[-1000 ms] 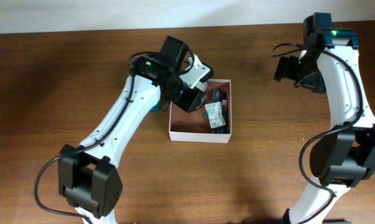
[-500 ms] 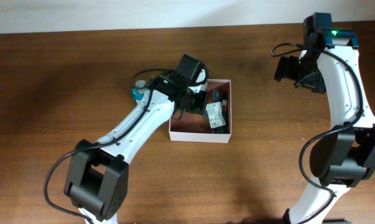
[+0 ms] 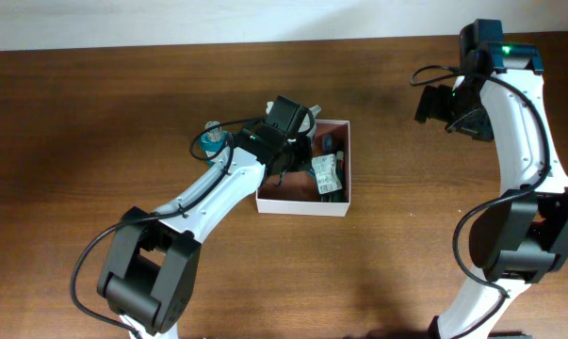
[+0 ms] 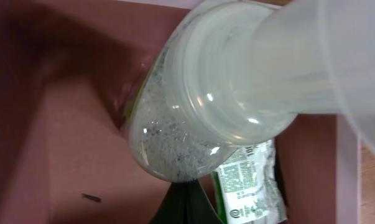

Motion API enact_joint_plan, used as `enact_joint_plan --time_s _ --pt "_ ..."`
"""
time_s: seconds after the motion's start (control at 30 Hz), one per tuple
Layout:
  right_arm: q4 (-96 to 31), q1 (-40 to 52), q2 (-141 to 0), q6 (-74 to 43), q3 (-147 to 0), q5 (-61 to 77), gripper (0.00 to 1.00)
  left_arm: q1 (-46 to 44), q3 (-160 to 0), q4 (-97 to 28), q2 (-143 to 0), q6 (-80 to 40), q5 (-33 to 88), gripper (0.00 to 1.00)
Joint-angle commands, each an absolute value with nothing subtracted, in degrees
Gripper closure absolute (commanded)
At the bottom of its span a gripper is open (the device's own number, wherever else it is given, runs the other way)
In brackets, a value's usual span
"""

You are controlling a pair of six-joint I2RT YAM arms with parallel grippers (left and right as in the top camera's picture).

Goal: Pack container
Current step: 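Lower the pump bottle into the box's left corner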

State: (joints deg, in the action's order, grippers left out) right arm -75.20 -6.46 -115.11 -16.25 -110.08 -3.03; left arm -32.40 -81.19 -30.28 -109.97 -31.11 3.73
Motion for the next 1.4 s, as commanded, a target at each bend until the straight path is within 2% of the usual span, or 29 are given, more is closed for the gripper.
enact_joint_plan --time_s 0.0,0.67,1.07,1.37 --pt "-75.2 -6.5 -114.3 -16.3 -110.7 -3.5 0.02 -32.5 -80.6 -28.9 -109.1 -33.9 5.6 1.00" --pt "-75.2 -6.5 -114.3 -16.3 -110.7 -3.5 0.02 -32.5 -80.5 -28.3 -109.1 -33.9 -5.9 1.00" --pt "-75.2 -6.5 -114.3 -16.3 -110.7 -3.5 0.02 -32.5 -79.7 -24.4 -109.1 -33.7 -5.9 1.00" --pt "-75.2 -6.5 -114.3 -16.3 -110.7 -3.5 0.01 -32.5 -79.7 -25.6 -109.0 -28.1 -6.9 1.00"
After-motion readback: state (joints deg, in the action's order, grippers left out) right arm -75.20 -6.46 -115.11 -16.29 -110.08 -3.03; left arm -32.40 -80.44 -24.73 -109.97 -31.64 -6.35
